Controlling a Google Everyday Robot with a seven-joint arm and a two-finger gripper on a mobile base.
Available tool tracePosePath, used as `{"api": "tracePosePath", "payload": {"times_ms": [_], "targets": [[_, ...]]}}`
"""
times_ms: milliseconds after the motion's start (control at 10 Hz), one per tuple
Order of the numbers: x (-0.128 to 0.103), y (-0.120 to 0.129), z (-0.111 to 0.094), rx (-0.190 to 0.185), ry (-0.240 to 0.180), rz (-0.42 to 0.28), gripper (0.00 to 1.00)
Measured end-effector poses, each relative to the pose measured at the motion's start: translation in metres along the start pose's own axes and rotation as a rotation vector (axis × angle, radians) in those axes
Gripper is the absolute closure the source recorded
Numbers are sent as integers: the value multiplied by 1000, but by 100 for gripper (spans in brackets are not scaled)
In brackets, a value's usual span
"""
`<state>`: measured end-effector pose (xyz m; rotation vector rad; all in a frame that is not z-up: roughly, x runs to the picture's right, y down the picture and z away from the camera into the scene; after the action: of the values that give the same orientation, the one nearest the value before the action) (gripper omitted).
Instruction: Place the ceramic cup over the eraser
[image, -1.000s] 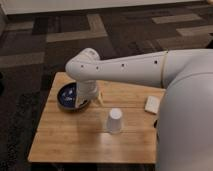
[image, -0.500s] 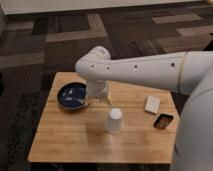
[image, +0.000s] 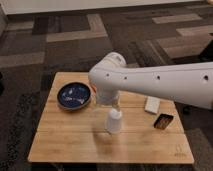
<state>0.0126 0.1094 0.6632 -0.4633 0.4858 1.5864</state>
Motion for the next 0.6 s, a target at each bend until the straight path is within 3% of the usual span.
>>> {"api": "tracePosePath", "payload": {"times_ms": [600], "targets": [[3,-10,20,-8,33,8,35]]}}
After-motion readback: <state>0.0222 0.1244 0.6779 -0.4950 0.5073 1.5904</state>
